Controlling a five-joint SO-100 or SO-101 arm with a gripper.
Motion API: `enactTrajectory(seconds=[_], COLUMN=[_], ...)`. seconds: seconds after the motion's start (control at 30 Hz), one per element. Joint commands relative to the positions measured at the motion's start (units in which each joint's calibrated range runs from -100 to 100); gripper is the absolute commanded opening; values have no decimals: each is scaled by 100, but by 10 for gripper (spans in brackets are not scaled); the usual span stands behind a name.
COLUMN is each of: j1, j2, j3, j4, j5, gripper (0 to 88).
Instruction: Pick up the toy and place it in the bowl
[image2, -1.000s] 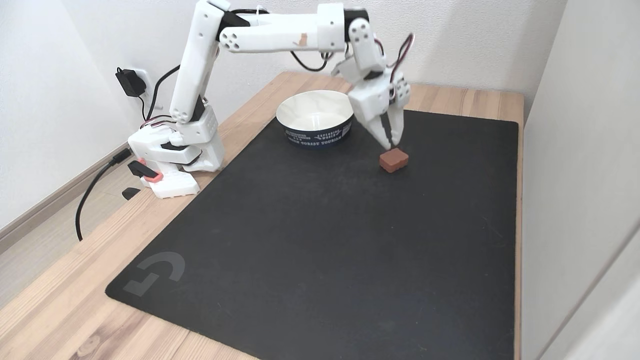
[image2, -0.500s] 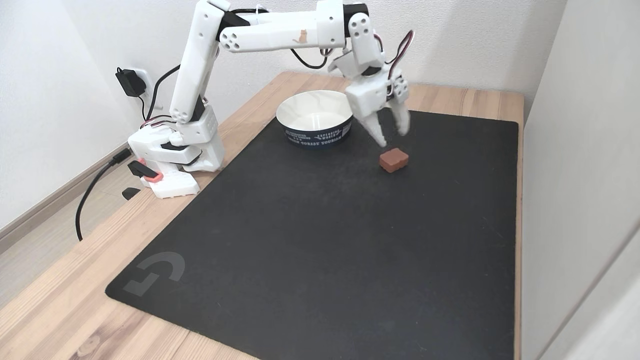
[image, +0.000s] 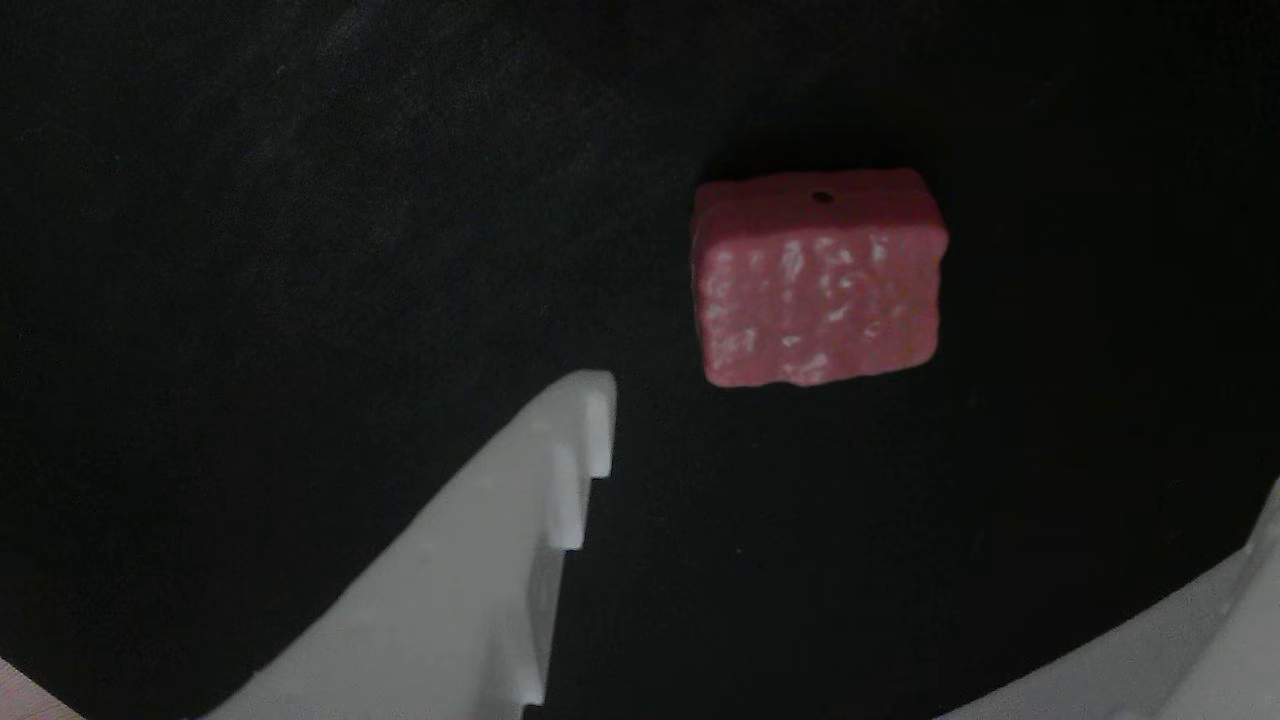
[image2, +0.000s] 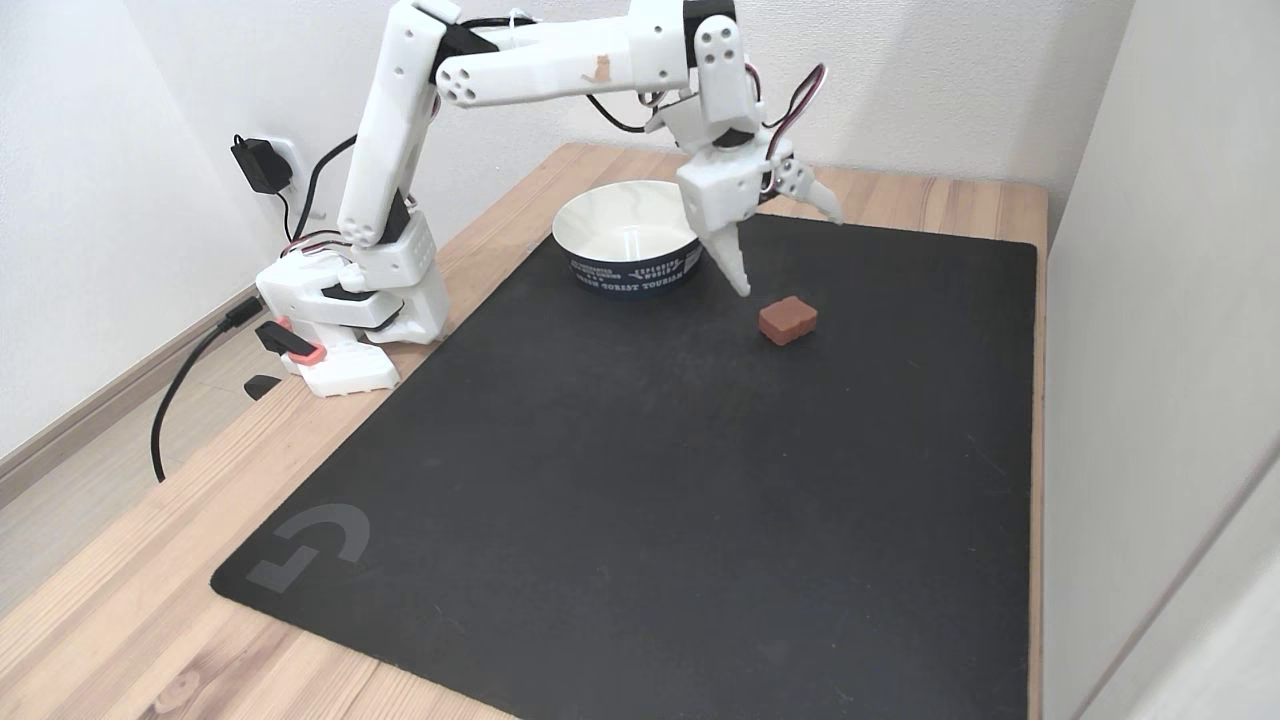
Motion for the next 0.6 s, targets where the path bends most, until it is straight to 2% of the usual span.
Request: enactTrajectory(seconds=[0.0, 0.57], j1=[132, 199], j2=[8, 525], j3=[-230, -239], j4=[37, -284], j5=[-4, 17], gripper=[456, 456])
